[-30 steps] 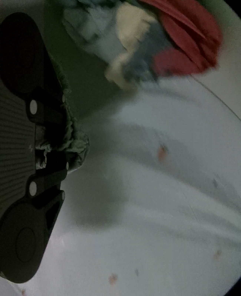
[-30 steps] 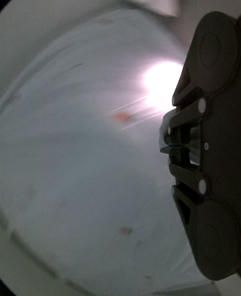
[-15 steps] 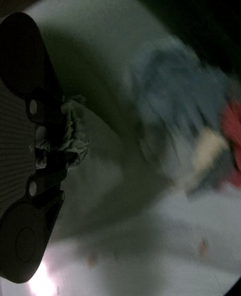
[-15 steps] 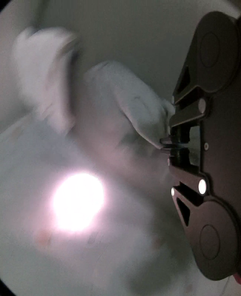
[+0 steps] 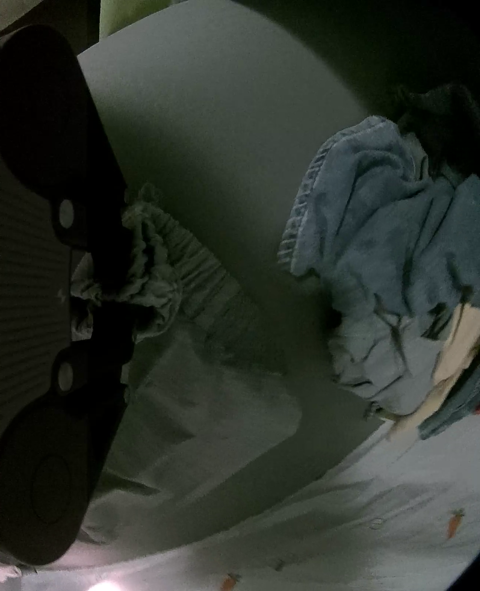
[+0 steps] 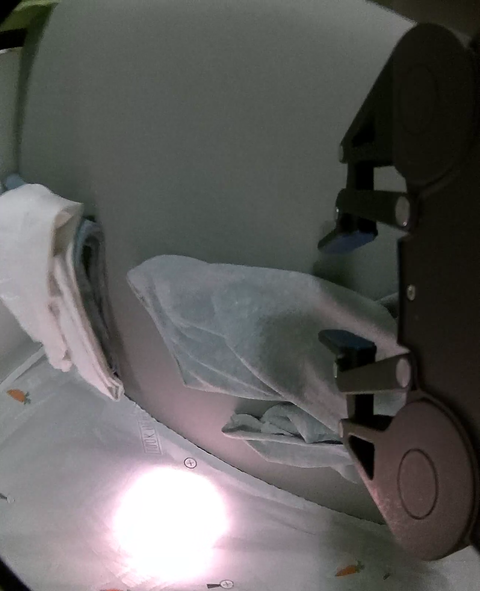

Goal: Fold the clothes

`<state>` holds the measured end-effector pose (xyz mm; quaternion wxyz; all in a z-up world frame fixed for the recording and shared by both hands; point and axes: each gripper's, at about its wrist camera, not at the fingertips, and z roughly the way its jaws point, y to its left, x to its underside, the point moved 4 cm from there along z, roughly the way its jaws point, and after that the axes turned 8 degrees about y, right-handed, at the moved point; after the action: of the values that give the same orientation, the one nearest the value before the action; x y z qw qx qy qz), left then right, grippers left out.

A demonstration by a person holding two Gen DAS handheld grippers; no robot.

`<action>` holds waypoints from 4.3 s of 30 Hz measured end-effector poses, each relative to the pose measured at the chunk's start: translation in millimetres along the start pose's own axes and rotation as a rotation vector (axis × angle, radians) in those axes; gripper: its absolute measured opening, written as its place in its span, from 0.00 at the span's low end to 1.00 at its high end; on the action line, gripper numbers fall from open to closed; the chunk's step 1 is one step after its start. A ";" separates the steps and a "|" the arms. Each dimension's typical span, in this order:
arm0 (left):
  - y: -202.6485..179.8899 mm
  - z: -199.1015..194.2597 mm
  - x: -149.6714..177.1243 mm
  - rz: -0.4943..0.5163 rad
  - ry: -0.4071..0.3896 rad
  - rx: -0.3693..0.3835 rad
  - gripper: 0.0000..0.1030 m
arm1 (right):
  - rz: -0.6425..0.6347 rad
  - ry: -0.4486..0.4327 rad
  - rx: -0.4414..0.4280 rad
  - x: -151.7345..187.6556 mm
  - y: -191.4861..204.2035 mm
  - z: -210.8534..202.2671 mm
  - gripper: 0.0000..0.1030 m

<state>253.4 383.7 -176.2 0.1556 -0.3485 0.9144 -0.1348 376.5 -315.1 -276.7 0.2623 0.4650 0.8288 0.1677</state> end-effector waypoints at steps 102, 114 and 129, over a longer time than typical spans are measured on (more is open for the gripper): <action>-2.3 6.1 -23.4 -0.088 -0.040 -0.179 0.19 | -0.102 0.039 -0.044 -54.2 92.2 90.2 0.44; 12.7 -34.9 -28.5 -0.227 -0.087 0.005 0.10 | -0.080 -0.233 -0.195 -76.9 94.6 -12.3 0.01; -160.3 -75.8 -126.7 -0.007 -0.199 0.413 0.09 | -0.131 -0.357 -0.277 -138.9 148.2 -71.7 0.01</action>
<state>409.9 364.8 -25.8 0.3127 -0.3242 0.8462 -0.2848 495.0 -361.1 -102.8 0.4763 0.3920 0.7668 0.1776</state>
